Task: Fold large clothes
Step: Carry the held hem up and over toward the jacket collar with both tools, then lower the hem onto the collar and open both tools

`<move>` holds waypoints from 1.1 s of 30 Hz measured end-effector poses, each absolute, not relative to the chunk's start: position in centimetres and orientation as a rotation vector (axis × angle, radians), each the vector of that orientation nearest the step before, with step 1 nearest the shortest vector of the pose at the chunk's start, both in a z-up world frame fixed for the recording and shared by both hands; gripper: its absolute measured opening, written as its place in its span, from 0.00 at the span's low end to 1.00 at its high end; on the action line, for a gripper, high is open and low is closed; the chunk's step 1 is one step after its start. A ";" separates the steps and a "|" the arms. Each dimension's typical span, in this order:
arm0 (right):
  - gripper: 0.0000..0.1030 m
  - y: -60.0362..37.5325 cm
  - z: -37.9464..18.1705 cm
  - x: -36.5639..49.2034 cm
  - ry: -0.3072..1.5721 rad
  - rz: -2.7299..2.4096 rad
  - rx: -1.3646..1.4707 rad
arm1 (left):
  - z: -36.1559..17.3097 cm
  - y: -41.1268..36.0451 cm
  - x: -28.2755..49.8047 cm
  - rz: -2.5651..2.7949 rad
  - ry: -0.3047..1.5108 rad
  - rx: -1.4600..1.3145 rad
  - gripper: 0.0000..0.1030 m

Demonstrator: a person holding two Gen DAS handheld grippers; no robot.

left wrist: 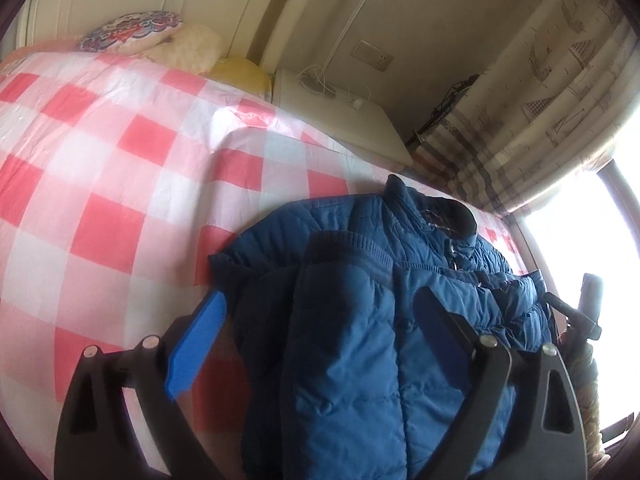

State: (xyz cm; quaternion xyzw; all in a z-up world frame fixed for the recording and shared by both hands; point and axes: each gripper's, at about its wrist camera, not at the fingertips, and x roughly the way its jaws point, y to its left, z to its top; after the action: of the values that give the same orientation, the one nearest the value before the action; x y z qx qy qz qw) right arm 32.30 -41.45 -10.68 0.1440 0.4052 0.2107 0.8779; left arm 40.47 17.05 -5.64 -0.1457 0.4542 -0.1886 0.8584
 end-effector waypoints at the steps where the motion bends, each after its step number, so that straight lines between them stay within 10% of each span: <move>1: 0.59 -41.4 -10.7 32.2 0.846 0.437 0.295 | -5.7 16.6 40.9 -0.413 0.961 -0.297 0.92; 6: 0.59 -41.2 -11.1 31.6 0.858 0.440 0.269 | -6.0 13.3 41.7 -0.425 0.959 -0.186 0.86; 11: 0.33 -40.8 -10.7 30.4 0.788 0.417 0.213 | -6.5 11.4 40.1 -0.341 0.897 -0.050 0.21; 16: 0.12 -38.8 -8.9 26.8 0.693 0.359 0.063 | -4.0 12.8 35.9 -0.314 0.767 -0.055 0.17; 27: 0.07 -37.7 2.7 27.7 0.520 0.250 0.011 | 8.4 9.3 36.8 -0.166 0.556 0.098 0.16; 33: 0.08 -37.9 -0.9 36.8 0.681 0.159 0.079 | 3.0 7.9 45.2 -0.028 0.700 0.140 0.17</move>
State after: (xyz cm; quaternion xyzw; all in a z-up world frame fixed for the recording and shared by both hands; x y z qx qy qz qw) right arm 36.77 -37.95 -0.92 0.0388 0.3334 0.0780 0.9387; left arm 45.20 7.88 3.00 0.0684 0.3428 -0.0136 0.9368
